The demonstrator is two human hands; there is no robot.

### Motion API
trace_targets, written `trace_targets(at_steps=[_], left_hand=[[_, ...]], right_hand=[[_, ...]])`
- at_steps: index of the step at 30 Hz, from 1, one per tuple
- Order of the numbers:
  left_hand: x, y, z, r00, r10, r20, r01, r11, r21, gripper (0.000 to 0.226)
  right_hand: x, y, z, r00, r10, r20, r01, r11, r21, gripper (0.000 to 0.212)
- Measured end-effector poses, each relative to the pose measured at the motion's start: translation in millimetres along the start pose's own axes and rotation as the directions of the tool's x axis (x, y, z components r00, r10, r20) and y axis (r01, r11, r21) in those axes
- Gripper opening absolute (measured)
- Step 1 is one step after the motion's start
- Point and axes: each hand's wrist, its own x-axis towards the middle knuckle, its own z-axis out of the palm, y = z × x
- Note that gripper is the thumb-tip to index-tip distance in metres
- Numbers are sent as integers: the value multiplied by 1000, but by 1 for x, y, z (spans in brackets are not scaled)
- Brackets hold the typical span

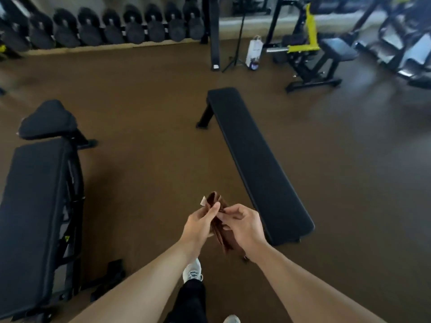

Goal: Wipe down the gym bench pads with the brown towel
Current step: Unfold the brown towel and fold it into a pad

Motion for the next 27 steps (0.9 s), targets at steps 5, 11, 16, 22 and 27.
trace_targets(at_steps=[5,11,16,22,27], left_hand=[[82,21,13,998,-55,-33,58,994,93,25],[136,73,34,985,30,170,-87,936,341,24],[165,103,65,961,-68,269,-29,940,340,24],[178,102,125,936,-134,325,41,960,278,33],[183,87,167,918,-180,353,74,953,293,36]], right_hand=[[60,4,-34,953,96,-287,-60,989,131,9],[102,-3,-70,884,101,-456,-64,993,95,9],[117,-15,-95,867,78,-492,-66,997,41,23],[120,-14,-107,913,64,-403,-61,998,21,33],[127,4,-128,897,51,-438,-36,998,42,38]])
